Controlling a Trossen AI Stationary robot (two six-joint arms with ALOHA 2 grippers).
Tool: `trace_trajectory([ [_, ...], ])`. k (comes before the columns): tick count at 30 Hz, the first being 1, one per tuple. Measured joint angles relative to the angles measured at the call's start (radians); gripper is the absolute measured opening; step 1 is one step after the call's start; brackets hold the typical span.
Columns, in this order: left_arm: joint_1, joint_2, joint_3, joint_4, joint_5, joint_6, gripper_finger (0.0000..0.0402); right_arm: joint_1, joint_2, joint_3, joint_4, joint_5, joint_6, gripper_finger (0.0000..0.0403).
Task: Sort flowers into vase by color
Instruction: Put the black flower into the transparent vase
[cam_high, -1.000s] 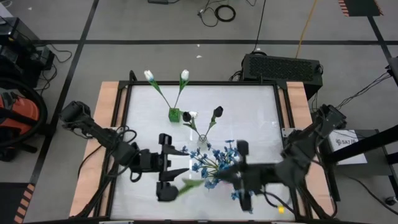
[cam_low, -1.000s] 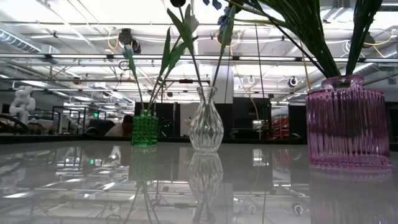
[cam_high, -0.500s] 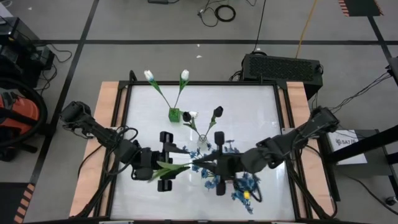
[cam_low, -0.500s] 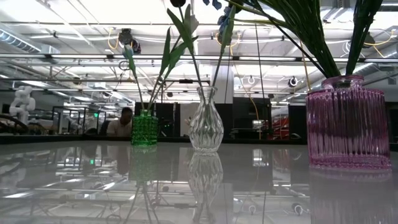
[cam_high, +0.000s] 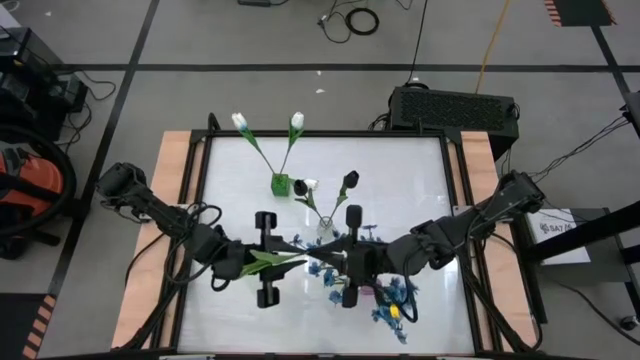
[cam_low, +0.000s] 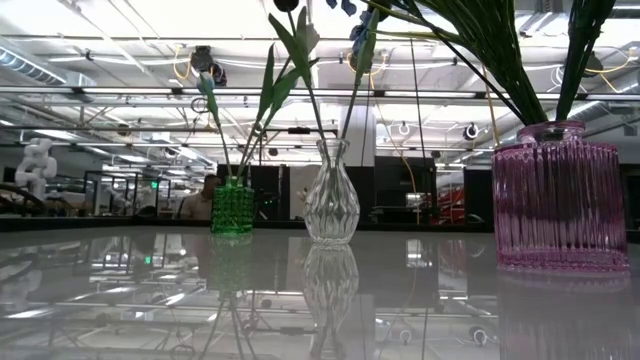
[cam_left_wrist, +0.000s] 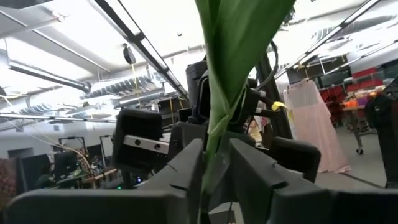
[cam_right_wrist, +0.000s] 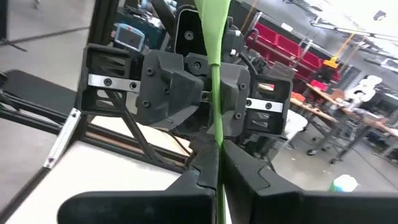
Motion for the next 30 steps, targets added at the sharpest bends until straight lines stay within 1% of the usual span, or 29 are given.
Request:
trace_trajectory([
  [2,0.0,0.0,0.0,-0.001,-0.004,0.001,0.0072,0.002,0.0,0.0,-0.003,0.026,-0.013,0.0006],
  [8,0.0,0.0,0.0,0.0,-0.011,0.026,0.0015,0.002,0.0,0.0,-0.016,0.023,-0.012,0.0006],
  [11,0.0,0.0,0.0,-0.002,-0.012,0.026,0.001,0.002,-0.001,0.0,-0.016,0.029,-0.011,0.001],
  [14,0.001,-0.008,0.0,-0.014,-0.015,0.028,0.001,0.013,-0.018,0.0,-0.054,0.093,0.02,0.0029],
  [16,0.002,-0.027,0.0,-0.039,-0.024,0.028,0.0008,0.017,-0.045,-0.001,-0.128,0.129,0.053,0.0053],
  [18,0.003,-0.051,0.0,-0.077,-0.029,0.025,0.0008,0.016,-0.083,-0.001,-0.223,0.149,0.124,0.0081],
  [21,0.013,-0.078,0.001,-0.148,-0.033,0.02,0.0007,0.015,-0.143,0.0,-0.383,0.151,0.229,0.0124],
  [24,0.029,-0.11,0.0,-0.202,-0.052,0.014,0.0006,0.022,-0.199,-0.001,-0.556,0.146,0.312,0.0158],
  [27,0.052,-0.149,0.0,-0.29,-0.051,-0.034,0.0006,0.022,-0.263,-0.001,-0.691,0.145,0.388,0.0177],
  [30,0.094,-0.184,0.0,-0.391,-0.053,-0.102,0.0005,0.021,-0.307,0.0,-0.769,0.149,0.487,0.0179],
])
